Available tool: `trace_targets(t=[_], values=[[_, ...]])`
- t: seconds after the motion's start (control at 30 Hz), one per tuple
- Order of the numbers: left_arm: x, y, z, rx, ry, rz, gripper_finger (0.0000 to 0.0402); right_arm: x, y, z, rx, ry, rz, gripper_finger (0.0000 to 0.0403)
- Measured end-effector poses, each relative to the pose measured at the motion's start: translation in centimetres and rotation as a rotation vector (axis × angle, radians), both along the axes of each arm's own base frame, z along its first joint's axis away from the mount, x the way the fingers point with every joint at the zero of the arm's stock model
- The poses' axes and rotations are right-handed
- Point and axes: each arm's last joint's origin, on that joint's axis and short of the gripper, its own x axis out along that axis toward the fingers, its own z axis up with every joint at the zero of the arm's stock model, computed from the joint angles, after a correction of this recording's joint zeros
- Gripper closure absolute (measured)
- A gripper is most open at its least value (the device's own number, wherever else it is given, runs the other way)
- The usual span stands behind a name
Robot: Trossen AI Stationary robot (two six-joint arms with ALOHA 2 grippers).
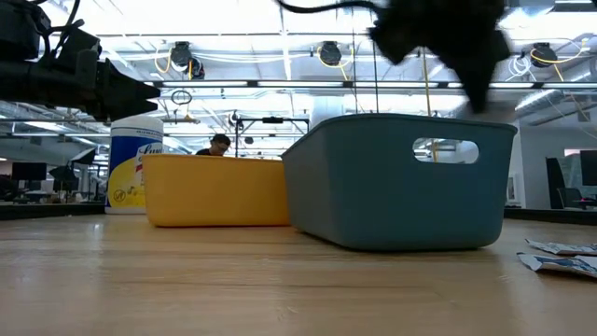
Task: Pick & Place First Aid Supplies
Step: Put the blue alcohol pad into the blue bin
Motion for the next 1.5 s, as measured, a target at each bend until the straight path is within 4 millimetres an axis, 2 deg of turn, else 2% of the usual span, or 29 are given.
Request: trace_targets(t=[0.2,0.4,0.53,0.93,1.13,1.27,1.37,1.5], values=[[0.0,0.0,0.0,0.000,0.000,0.000,0.0023,4.7,-0.9,0.7,0.022,-0.076,0.105,0.0403],[0.0,0.0,0.0,0.000,0.000,0.000,0.0023,6.8,-1.8,1.1,0.024,-0.090,0.111,0.0403],[0.0,0.0,0.0,0.000,0.000,0.000,0.0023,6.8,-2.0,0.2,0.016,-0.084,0.103,0.0403],[0.0,0.0,0.0,0.000,0.000,0.000,0.0023,6.3,-1.3,-6.2,-0.007,-0.086,0.133,0.0403],[0.0,0.0,0.0,0.000,0.000,0.000,0.0023,6.1,-1.4,-7.7,-0.003,-0.104,0.146,0.0403],[0.0,0.0,0.0,0.000,0.000,0.000,0.0023,6.1,-1.4,-7.7,-0.006,-0.106,0.143,0.0400],[0.0,0.0,0.0,0.000,0.000,0.000,0.0023,6.1,-1.4,-7.7,0.001,-0.101,0.116,0.0376],[0.0,0.0,0.0,0.000,0.000,0.000,0.0023,6.2,-1.4,-7.4,0.000,-0.100,0.116,0.0309]])
